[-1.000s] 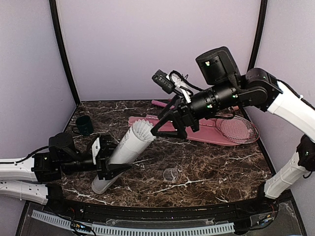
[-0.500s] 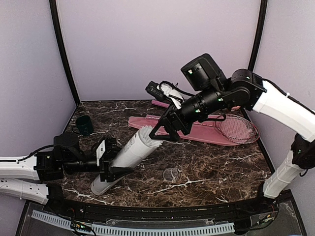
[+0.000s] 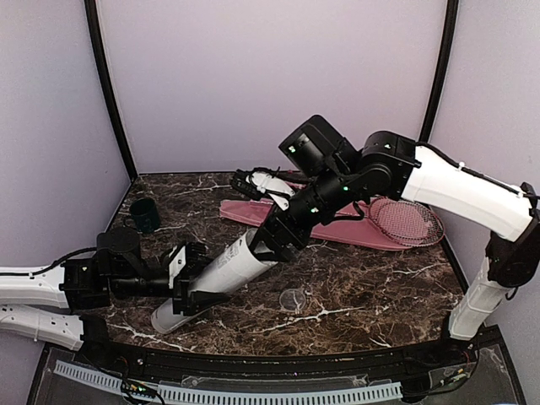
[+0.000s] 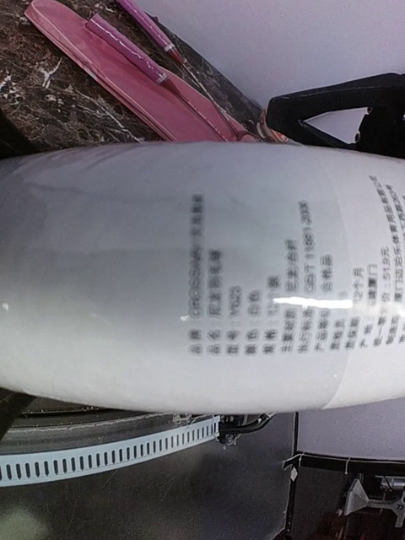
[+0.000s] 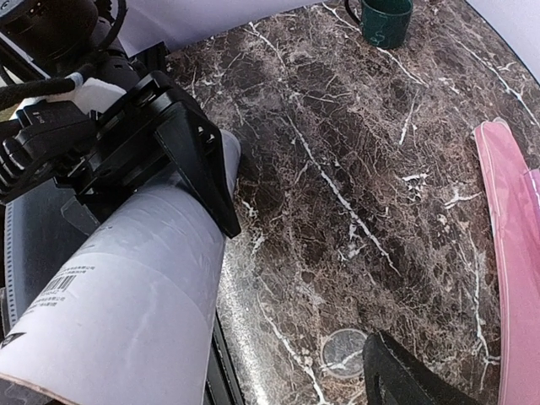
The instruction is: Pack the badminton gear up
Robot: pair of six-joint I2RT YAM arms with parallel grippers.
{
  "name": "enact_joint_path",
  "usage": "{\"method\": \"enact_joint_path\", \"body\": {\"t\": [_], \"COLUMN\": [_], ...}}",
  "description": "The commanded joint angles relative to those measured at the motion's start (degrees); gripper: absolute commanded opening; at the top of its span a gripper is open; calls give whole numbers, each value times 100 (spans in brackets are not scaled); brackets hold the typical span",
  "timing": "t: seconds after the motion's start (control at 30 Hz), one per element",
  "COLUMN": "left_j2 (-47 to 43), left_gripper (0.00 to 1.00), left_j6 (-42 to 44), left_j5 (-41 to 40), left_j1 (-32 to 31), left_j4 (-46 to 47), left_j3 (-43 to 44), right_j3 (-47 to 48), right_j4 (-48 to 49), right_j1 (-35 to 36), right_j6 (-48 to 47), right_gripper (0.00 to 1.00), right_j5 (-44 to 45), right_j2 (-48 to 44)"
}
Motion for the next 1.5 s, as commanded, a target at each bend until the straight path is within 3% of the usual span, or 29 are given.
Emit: {"method": "enact_joint_path", "body": {"t": [0.0, 0.5, 0.73, 1.0, 1.2, 1.47], "left_j2": [-51, 19, 205, 302, 94, -221], "left_gripper": [47, 47, 47, 46, 46, 46], "left_j6": [-11, -82, -221, -277, -65, -42], "left_j5": [206, 151, -34, -206, -344, -396], "left_j1": [-3, -3, -2, -1, -3, -2], "left_j4": [327, 150, -218, -596, -1045, -1226], "left_j3": [187, 168, 150, 198, 296, 261], "right_j3": [-188, -563, -1005, -1969, -3169, -4546], "right_j4": [38, 503, 1059, 1769, 1520, 2211], "right_j1": [51, 207, -137, -1135, -1324, -1047], "right_j6": [-207, -228, 132, 817, 1208, 1668], "right_gripper": [83, 86, 87, 85, 71, 48], "right_j5": [55, -88, -120, -703, 112, 531], "right_j2": [139, 148, -1134, -2719, -2798, -2474]}}
